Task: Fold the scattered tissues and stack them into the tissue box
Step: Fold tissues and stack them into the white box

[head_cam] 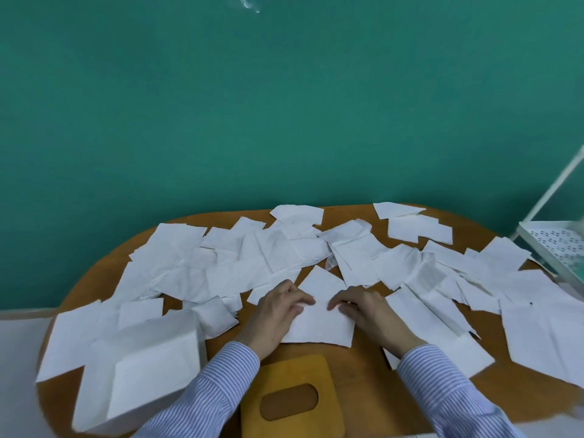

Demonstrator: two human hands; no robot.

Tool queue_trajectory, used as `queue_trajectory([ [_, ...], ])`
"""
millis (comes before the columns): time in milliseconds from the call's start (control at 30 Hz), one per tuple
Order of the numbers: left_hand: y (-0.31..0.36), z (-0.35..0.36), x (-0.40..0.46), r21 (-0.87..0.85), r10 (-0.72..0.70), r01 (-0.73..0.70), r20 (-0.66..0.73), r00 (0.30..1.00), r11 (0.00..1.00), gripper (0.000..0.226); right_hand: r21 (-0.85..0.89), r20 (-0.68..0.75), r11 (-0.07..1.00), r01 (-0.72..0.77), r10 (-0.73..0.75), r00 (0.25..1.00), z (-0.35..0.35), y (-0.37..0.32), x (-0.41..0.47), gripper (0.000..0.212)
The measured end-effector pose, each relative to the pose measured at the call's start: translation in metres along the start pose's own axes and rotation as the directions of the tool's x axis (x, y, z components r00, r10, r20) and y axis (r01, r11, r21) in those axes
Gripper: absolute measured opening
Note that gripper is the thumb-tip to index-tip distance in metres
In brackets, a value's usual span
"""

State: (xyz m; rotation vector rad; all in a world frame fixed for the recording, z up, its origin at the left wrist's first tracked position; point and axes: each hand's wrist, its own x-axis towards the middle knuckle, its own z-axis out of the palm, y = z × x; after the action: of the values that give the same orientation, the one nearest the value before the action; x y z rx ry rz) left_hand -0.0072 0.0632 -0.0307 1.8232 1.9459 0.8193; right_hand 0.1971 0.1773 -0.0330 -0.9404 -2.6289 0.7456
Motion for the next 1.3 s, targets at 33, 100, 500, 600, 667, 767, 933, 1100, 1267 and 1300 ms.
queue_trajectory([
  [33,0.001,-0.008,-0.006,-0.006,-0.012,0.012,-0.021,1.000,1.000,0.028,0.051,-0.017,0.999,0.008,-0.007,1.000,-0.005,-0.008,0.002,0.026],
  [100,0.002,-0.025,-0.020,-0.023,-0.054,0.053,-0.069,0.996,0.998,0.028,0.128,-0.043,0.991,0.030,-0.024,0.999,-0.011,-0.027,0.005,0.027],
  [500,-0.043,-0.123,-0.136,-0.010,-0.268,0.274,-0.242,0.932,0.962,0.025,0.211,0.085,0.951,0.227,-0.250,0.965,0.037,-0.149,0.043,0.027],
  [600,-0.059,-0.133,-0.159,0.000,-0.305,0.316,-0.262,0.915,0.949,0.026,0.177,0.131,0.947,0.268,-0.292,0.947,0.054,-0.176,0.047,0.030],
  [667,-0.067,-0.137,-0.171,0.011,-0.326,0.343,-0.291,0.900,0.939,0.026,0.152,0.145,0.945,0.290,-0.312,0.939,0.065,-0.189,0.049,0.032],
  [767,-0.081,-0.145,-0.181,0.049,-0.350,0.385,-0.326,0.878,0.921,0.026,0.120,0.178,0.941,0.316,-0.334,0.926,0.078,-0.207,0.051,0.033],
  [933,-0.101,-0.151,-0.191,0.122,-0.392,0.443,-0.301,0.869,0.888,0.026,0.024,0.186,0.933,0.358,-0.356,0.916,0.096,-0.229,0.057,0.032],
  [1100,-0.113,-0.145,-0.198,0.219,-0.406,0.470,-0.280,0.870,0.855,0.028,-0.119,0.188,0.910,0.397,-0.372,0.909,0.120,-0.232,0.061,0.034],
  [1267,-0.116,-0.146,-0.199,0.339,-0.406,0.473,-0.250,0.879,0.814,0.026,-0.138,0.224,0.918,0.372,-0.336,0.915,0.134,-0.230,0.066,0.034],
  [1300,-0.117,-0.145,-0.200,0.353,-0.404,0.471,-0.248,0.880,0.808,0.026,-0.144,0.228,0.918,0.369,-0.332,0.915,0.136,-0.230,0.067,0.034],
])
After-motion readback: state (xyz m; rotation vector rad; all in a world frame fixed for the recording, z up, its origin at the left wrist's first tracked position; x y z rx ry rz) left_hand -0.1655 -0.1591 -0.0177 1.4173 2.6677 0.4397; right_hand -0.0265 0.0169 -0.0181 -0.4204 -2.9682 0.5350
